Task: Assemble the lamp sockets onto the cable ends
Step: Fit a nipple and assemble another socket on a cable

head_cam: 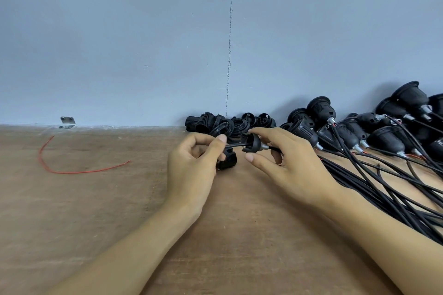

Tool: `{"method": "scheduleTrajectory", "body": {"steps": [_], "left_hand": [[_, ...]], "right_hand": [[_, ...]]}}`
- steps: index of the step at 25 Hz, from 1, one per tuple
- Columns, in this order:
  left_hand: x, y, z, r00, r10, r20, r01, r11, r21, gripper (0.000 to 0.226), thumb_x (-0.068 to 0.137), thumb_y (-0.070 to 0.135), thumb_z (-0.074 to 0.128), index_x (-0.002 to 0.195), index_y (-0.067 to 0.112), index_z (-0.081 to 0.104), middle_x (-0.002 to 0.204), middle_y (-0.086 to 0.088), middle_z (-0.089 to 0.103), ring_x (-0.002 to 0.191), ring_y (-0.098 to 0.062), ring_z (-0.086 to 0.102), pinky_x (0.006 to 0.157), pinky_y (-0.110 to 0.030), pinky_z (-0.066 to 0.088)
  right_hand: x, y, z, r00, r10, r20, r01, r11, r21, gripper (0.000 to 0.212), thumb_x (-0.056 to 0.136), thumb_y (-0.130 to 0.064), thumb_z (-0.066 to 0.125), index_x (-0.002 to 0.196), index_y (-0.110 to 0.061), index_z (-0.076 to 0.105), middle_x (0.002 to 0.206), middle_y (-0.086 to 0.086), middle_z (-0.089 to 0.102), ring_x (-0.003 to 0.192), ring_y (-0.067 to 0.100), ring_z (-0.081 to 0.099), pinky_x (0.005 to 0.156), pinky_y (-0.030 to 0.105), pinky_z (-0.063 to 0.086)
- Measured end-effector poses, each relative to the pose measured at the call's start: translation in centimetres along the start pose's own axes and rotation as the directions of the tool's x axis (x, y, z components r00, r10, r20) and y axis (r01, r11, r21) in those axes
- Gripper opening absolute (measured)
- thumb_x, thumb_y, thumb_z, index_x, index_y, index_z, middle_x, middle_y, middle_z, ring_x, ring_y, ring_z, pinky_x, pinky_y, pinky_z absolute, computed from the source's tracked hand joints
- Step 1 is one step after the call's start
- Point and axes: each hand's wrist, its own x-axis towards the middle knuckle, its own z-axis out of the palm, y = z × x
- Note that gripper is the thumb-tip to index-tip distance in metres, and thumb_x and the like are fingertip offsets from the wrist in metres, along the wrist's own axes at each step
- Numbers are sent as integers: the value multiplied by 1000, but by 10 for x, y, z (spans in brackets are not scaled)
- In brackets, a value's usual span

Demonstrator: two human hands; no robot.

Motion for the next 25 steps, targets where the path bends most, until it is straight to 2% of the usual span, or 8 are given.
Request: {"method": "scheduleTrajectory", "body": {"steps": [4, 7, 12, 14, 17, 20, 23, 25], "left_hand": [[0, -3, -2, 999, 31, 43, -34, 997, 73, 16, 86, 26, 81, 73, 29, 72, 66, 0, 73, 44, -6, 49, 47, -15, 41], [-6, -5, 4, 988, 18, 156, -35, 994, 107, 17, 92, 26, 75, 75, 28, 72, 66, 0, 73, 44, -7, 49, 49, -15, 42], [1, -7, -1, 982, 187, 29, -187, 933, 307, 21, 99, 33, 64, 79, 28, 69, 70, 10, 70, 59, -6, 60, 56, -15, 42], [3, -7, -4, 968, 250, 35, -243, 883, 401, 14, 96, 25, 67, 83, 28, 69, 73, 17, 67, 62, -4, 56, 58, -15, 39], [7, -10, -7, 947, 304, 104, -308, 768, 561, 20, 88, 9, 68, 94, 28, 71, 89, 18, 66, 83, 0, 54, 76, -16, 41], [9, -13, -7, 932, 275, 238, -361, 628, 690, 31, 89, 15, 66, 116, 30, 73, 115, 14, 65, 112, -12, 50, 93, -22, 37], [8, -14, -9, 928, 227, 295, -373, 564, 737, 32, 91, 31, 68, 123, 35, 70, 118, 16, 67, 114, -11, 44, 92, -22, 35], [7, -14, -10, 929, 225, 295, -371, 570, 733, 30, 87, 35, 73, 117, 37, 68, 109, 16, 69, 109, -11, 50, 85, -24, 39]], "right_hand": [[2, 3, -4, 1000, 12, 17, -13, 999, 43, 44, 88, -44, 71, 130, -32, 61, 95, -14, 61, 77, 11, 56, 73, 26, 47], [1, -3, 3, 990, -83, 112, 75, 994, 74, 45, 88, -32, 74, 131, -28, 61, 102, -14, 59, 83, 11, 59, 78, 16, 45], [0, 7, 2, 993, -25, 118, 29, 999, -27, 48, 90, -31, 71, 135, -29, 57, 96, -34, 43, 88, -19, 45, 80, 1, 30], [-1, 13, 1, 990, 34, 136, -28, 998, -51, 47, 89, -32, 71, 134, -32, 58, 97, -32, 44, 89, -18, 45, 80, 1, 30], [-2, 18, 3, 974, 89, 209, -69, 992, -102, 45, 88, -41, 69, 131, -41, 55, 99, -27, 48, 95, -6, 47, 86, 12, 37], [-2, 17, 2, 958, 115, 264, -70, 982, -174, 43, 88, -53, 62, 129, -48, 48, 101, -24, 51, 98, 4, 53, 88, 30, 47], [-2, 15, -1, 952, 148, 269, -80, 965, -248, 45, 88, -66, 51, 129, -45, 49, 102, -20, 53, 100, 7, 54, 87, 32, 48], [-2, 13, 0, 957, 157, 242, -90, 959, -268, 46, 90, -63, 51, 129, -38, 54, 110, -14, 56, 108, 12, 53, 94, 35, 46]]}}
